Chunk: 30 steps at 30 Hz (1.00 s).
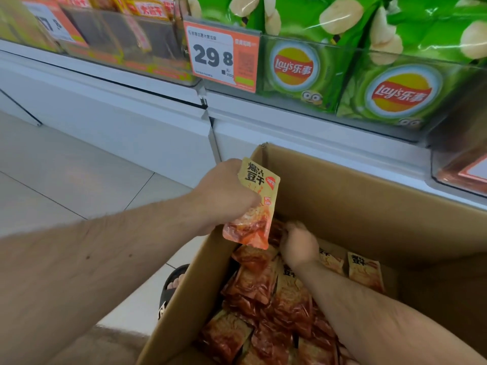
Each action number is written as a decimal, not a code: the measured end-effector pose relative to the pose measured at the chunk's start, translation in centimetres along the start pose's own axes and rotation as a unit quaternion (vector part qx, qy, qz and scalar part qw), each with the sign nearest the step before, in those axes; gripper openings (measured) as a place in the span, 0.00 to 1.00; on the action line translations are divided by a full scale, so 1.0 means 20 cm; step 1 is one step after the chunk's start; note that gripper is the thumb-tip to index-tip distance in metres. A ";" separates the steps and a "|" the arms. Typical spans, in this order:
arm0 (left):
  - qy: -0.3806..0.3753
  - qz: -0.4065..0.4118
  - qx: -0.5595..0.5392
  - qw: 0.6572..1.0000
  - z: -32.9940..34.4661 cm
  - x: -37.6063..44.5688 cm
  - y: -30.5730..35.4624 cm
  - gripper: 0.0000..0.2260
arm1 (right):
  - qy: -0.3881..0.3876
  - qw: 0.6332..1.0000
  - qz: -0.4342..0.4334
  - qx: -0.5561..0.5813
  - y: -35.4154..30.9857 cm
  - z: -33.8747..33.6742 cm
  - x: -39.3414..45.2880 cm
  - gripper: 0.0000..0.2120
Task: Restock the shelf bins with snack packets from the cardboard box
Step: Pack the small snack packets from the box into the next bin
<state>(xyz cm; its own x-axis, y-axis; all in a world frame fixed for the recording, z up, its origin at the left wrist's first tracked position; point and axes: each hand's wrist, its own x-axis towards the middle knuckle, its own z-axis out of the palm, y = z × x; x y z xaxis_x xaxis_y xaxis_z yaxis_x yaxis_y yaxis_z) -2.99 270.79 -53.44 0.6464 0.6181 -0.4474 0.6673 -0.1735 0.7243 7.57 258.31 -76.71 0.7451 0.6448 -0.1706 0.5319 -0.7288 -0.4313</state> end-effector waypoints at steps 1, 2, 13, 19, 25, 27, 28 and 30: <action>-0.004 -0.007 -0.010 1.000 0.00 -0.01 0.01 0.18 | 0.021 0.998 0.007 0.051 -0.01 -0.04 -0.01 0.09; -0.009 -0.018 -0.028 0.999 -0.01 -0.01 0.01 0.16 | 0.038 0.994 0.023 0.098 -0.02 -0.11 -0.03 0.07; -0.056 -0.171 -0.241 0.954 0.08 -0.21 0.05 0.15 | 0.103 0.973 -0.006 0.204 -0.03 -0.98 -0.57 0.07; -0.122 -0.160 -0.295 0.934 0.16 -0.32 0.13 0.11 | 0.154 0.959 -0.194 0.138 -0.05 -1.18 -0.85 0.10; -0.185 -0.084 -0.338 0.919 0.26 -0.45 0.23 0.18 | 0.123 0.946 -0.295 0.047 -0.06 -1.21 -0.94 0.04; -0.184 -0.034 -0.318 0.929 0.29 -0.49 0.24 0.13 | 0.134 0.942 -0.308 0.021 -0.07 -1.23 -0.97 0.04; -0.175 -0.012 -0.312 0.934 0.30 -0.51 0.25 0.12 | 0.138 0.939 -0.315 0.014 -0.08 -1.25 -0.98 0.03; -0.158 0.032 -0.309 0.937 0.30 -0.54 0.27 0.10 | 0.147 0.937 -0.315 0.023 -0.08 -1.30 -1.01 0.08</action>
<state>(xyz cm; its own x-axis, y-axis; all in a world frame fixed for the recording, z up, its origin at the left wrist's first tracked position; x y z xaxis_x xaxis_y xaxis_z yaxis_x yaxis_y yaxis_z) -4.22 258.57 -47.80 0.8201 0.3459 -0.4559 0.3459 0.3349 0.8765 2.15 240.54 -49.61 0.3718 0.8471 0.3798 0.8904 -0.2098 -0.4038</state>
